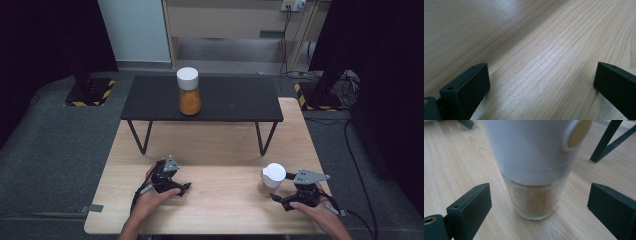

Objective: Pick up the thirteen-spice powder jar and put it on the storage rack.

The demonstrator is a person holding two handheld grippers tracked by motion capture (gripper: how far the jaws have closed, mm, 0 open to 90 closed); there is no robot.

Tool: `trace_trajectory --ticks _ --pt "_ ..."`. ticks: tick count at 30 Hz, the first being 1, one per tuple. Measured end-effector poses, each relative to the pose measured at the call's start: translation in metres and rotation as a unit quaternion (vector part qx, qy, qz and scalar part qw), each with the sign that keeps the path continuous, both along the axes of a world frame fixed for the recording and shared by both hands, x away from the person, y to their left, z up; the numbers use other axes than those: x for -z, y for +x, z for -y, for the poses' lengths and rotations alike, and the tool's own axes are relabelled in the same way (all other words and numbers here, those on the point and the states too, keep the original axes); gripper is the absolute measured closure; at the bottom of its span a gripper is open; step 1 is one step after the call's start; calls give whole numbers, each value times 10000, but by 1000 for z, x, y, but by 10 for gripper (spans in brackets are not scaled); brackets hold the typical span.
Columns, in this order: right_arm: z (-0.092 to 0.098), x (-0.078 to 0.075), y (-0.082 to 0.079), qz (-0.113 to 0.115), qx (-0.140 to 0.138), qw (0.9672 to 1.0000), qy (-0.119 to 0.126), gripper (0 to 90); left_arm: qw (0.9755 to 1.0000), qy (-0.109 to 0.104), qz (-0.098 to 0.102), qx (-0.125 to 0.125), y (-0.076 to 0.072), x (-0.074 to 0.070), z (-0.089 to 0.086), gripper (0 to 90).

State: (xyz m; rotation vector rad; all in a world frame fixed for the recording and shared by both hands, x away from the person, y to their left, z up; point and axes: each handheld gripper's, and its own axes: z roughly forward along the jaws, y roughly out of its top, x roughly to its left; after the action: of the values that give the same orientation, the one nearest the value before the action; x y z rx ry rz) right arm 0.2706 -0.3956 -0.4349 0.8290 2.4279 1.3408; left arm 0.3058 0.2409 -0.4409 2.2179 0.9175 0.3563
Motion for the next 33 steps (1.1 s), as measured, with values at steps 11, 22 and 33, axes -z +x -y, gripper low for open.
trace_trajectory --ticks 11,22,33 --pt "-6 -3 2 39 -37 9998 216 149 10000 2 0 -6 0 0 0 0" --pt "-9 1 4 18 36 9991 424 220 10000 0 0 -8 0 0 0 0" --pt "-13 1 2 90 146 9993 336 296 10000 3 0 -8 0 0 0 0"
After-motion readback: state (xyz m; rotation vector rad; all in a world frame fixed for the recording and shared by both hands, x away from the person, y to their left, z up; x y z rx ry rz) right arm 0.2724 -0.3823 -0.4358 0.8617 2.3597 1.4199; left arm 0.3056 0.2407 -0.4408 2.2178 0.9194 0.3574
